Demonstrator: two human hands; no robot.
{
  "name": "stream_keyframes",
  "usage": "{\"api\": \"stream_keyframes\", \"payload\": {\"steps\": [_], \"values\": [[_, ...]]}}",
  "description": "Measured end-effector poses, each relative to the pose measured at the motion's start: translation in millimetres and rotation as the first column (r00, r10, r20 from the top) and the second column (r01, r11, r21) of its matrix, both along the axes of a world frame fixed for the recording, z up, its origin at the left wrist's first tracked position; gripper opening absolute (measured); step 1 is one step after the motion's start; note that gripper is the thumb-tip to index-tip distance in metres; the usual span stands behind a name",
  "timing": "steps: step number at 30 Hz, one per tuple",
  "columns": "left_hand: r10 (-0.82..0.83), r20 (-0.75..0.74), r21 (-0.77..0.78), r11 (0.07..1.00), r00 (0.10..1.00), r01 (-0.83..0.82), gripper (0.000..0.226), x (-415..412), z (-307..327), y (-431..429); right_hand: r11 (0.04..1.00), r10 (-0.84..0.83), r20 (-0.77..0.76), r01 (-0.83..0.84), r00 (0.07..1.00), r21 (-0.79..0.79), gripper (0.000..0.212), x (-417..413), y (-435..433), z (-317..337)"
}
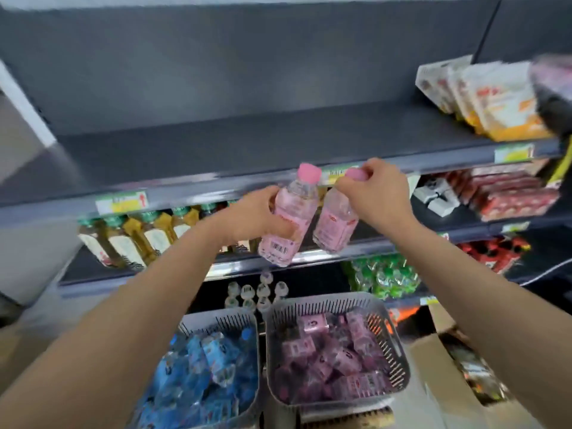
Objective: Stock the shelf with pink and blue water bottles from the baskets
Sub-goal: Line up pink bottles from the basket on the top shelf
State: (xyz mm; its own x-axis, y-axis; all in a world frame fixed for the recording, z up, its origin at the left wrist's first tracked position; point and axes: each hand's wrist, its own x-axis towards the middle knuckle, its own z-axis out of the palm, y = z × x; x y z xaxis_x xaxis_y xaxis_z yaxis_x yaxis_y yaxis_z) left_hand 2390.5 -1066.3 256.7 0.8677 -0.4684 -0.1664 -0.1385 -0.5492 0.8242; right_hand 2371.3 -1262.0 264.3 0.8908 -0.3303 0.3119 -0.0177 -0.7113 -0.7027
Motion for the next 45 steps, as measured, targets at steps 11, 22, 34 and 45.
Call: {"api": "stream_keyframes", "payload": {"steps": [11, 22, 34, 45], "values": [[0.375, 0.107, -0.279, 0.9, 0.921, -0.334, 0.034, 13, 95, 90, 0.961, 0.245, 0.225, -0.267, 0.943, 0.072, 0.021, 45, 79, 107], [0.586, 0.077, -0.317, 0.781, 0.807, -0.538, 0.035, 72, 87, 212, 0.891, 0.448, 0.152, -0.454, 0.881, 0.01, 0.016, 117, 210, 114], [0.83, 0.098, -0.325, 0.549, 0.55, -0.77, 0.055, 139, 30, 342, 0.737, 0.666, -0.007, -0.66, 0.746, -0.143, 0.01, 202, 352, 88], [0.688, 0.082, -0.185, 0.722, 0.721, -0.667, 0.043, 147, 25, 369, 0.731, 0.677, -0.089, -0.655, 0.731, 0.191, 0.097, 215, 371, 41]]}}
